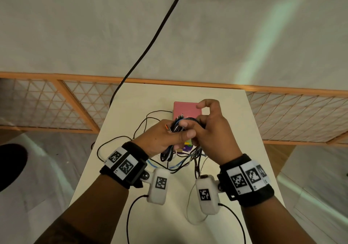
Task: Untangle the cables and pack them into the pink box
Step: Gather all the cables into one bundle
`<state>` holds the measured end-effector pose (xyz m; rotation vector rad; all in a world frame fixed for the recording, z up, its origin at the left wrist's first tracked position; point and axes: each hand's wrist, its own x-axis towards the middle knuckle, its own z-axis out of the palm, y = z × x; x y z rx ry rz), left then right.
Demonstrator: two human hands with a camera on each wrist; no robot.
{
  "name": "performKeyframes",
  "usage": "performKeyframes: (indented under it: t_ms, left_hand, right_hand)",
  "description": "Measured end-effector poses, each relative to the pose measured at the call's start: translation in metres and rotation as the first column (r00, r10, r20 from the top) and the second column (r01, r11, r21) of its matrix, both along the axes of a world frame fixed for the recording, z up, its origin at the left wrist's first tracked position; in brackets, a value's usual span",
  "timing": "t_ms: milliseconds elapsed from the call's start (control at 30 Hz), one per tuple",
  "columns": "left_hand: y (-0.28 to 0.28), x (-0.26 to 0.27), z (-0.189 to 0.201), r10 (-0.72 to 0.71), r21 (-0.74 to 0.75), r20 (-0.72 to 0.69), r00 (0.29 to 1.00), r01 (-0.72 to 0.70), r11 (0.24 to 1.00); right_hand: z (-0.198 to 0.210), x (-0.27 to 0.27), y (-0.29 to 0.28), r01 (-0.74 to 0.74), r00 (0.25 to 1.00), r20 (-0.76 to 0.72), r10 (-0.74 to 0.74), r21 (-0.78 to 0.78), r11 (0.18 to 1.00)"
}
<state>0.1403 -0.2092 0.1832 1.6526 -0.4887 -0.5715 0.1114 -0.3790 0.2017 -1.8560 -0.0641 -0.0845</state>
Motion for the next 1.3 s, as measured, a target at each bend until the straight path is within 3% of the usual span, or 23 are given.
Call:
performKeyframes:
  t_ms: [167, 333, 433, 600, 667, 767, 833, 933, 1100, 1300]
  left_hand:
    - [0.008, -0.001, 0.006, -0.040, -0.019, -0.081, 0.996, 0.039, 0.999]
    - [0.013, 0.005, 0.007, 0.052, -0.065, -0.066, 0.996, -0.056, 0.996]
    - [0.012, 0.005, 0.017, 0.122, -0.158, -0.025, 0.992, -0.125, 0.980]
    - [0.000, 0.007, 0.029, 0.258, -0.403, -0.151, 0.954, -0.298, 0.866]
    - [-0.007, 0.006, 0.035, 0.306, -0.454, -0.191, 0.933, -0.360, 0.815]
    - [-0.016, 0.006, 0.037, 0.458, -0.455, -0.282, 0.843, -0.538, 0.710]
    - [-0.021, 0.007, 0.035, 0.482, -0.431, -0.293, 0.825, -0.564, 0.704]
    - [-0.027, 0.004, 0.035, 0.459, -0.444, -0.361, 0.812, -0.583, 0.681]
    - [-0.029, 0.005, 0.031, 0.460, -0.412, -0.414, 0.785, -0.613, 0.675]
    - [-0.027, 0.008, 0.030, 0.427, -0.368, -0.411, 0.805, -0.576, 0.730]
  right_hand:
    - [0.008, 0.001, -0.005, -0.025, 0.992, -0.120, 0.049, 0.198, 0.980]
    - [0.010, 0.001, -0.014, -0.181, 0.967, -0.151, 0.205, 0.158, 0.971]
    - [0.007, -0.001, -0.015, -0.276, 0.942, -0.153, 0.297, 0.147, 0.950]
    - [0.010, -0.006, -0.009, -0.334, 0.928, -0.095, 0.360, 0.217, 0.917]
    - [0.014, -0.009, -0.002, -0.319, 0.940, -0.055, 0.336, 0.203, 0.926]
    - [0.005, -0.012, 0.012, -0.137, 0.990, 0.043, 0.138, -0.023, 0.990]
    - [-0.005, -0.012, 0.021, 0.023, 0.990, 0.141, -0.002, -0.151, 0.988]
    - [-0.009, -0.012, 0.028, 0.144, 0.975, 0.195, -0.102, -0.212, 0.967]
    - [-0.010, -0.009, 0.031, 0.133, 0.981, 0.177, -0.082, -0.299, 0.945]
    - [-0.007, -0.017, 0.038, -0.031, 0.999, 0.013, 0.033, -0.139, 0.990]
